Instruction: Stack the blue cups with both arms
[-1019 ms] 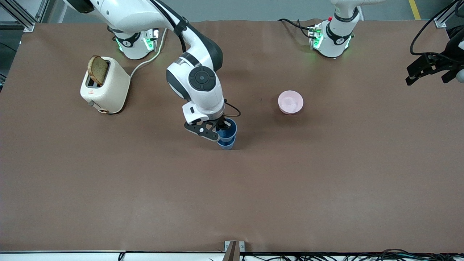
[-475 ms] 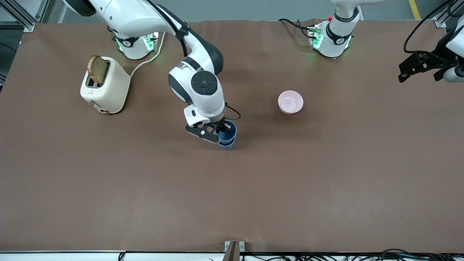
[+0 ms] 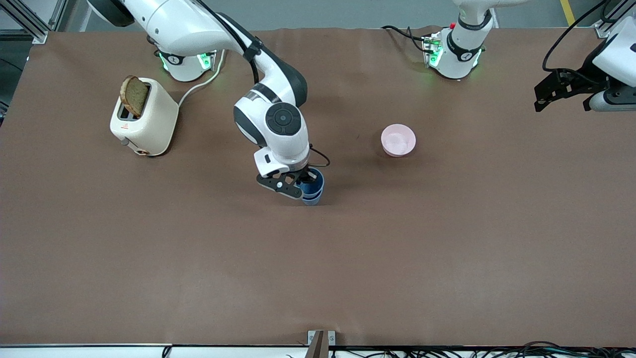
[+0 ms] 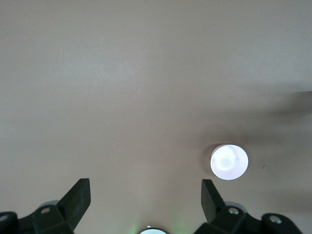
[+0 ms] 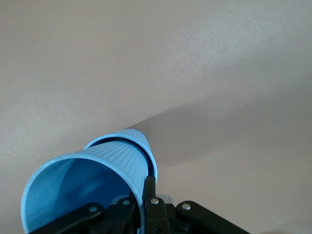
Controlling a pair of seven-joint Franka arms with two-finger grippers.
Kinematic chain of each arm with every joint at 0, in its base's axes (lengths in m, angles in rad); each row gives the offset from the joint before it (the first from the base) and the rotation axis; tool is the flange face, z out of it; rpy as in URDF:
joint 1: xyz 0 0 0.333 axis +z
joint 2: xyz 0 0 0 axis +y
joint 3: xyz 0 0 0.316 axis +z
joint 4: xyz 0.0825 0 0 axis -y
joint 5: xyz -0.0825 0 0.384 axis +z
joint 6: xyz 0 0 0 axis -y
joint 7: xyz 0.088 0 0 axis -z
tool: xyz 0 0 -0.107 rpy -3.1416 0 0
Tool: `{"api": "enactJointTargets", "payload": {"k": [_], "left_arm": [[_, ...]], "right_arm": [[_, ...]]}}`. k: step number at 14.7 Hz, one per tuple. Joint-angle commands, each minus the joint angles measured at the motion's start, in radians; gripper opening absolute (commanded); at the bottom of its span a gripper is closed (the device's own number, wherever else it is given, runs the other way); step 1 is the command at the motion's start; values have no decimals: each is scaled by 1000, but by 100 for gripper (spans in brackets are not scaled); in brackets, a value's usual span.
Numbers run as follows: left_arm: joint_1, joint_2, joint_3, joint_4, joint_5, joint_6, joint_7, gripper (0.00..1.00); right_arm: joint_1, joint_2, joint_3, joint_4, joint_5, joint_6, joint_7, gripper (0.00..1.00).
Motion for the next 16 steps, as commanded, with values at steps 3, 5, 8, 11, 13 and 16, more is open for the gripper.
{"api": "enactJointTargets", "payload": {"k": [3, 5, 8, 11, 13, 16], "left_arm": [[1, -11, 0, -7, -11, -10, -5, 100], [1, -11, 0, -7, -11, -10, -5, 100], [1, -11, 0, -7, -11, -10, -5, 100], [1, -11, 0, -7, -11, -11, -4, 100], [1, -11, 0, -9, -11, -12, -4, 100], [2, -13, 0, -9, -11, -12, -1, 100]], "right_arm": [[4, 5, 5, -6, -28, 21, 21, 5], [4, 5, 5, -6, -28, 21, 21, 8], [4, 6, 5, -7, -28, 21, 21, 9], [4, 5, 5, -7, -28, 18, 21, 10], [-3, 2, 5, -4, -27, 7, 19, 25], [-34, -58, 3, 3, -25, -7, 12, 98]]}}
